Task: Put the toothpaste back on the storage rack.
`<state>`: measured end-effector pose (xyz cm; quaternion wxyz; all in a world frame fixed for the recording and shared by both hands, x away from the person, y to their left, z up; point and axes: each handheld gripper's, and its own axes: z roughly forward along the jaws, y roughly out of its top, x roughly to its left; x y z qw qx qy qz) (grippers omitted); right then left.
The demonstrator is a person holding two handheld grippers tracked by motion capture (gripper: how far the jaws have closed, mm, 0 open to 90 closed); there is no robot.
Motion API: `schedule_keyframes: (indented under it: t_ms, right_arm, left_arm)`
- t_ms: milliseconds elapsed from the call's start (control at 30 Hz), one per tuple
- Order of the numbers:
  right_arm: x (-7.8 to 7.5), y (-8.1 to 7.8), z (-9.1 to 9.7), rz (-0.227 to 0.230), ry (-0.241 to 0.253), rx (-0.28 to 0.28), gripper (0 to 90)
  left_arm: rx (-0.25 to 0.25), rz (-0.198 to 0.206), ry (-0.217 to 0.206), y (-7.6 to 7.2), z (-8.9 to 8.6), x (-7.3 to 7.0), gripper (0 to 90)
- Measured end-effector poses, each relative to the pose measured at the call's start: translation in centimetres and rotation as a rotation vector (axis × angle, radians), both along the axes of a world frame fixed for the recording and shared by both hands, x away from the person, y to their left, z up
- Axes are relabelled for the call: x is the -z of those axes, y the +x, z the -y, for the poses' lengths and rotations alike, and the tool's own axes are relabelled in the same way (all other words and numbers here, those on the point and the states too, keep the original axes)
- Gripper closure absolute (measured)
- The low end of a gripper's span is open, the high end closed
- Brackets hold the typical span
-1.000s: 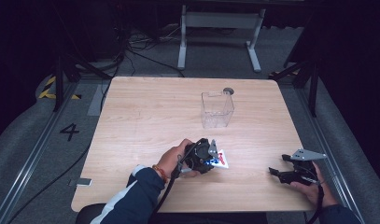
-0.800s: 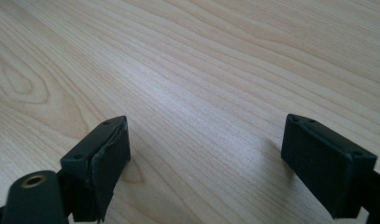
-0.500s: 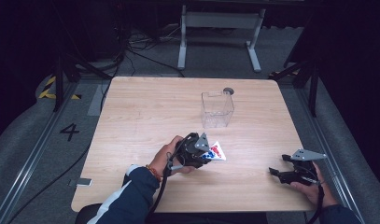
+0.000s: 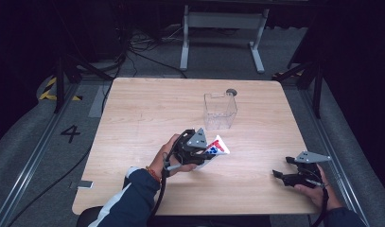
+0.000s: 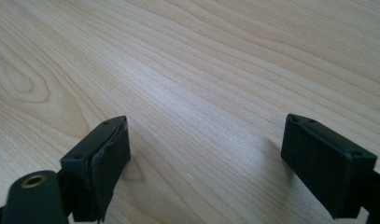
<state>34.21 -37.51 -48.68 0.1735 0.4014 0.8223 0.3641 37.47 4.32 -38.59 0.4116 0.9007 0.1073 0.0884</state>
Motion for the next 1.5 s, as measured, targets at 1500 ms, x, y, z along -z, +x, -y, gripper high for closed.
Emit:
schedule_keyframes:
  t_ms: [1500]
  right_arm:
    - [0.0, 0.0, 0.0, -0.001, -0.002, -0.003, 15.8]
  left_arm:
    - [-0.105, 0.079, -0.174, 4.4, -0.2, -6.7, 70.1]
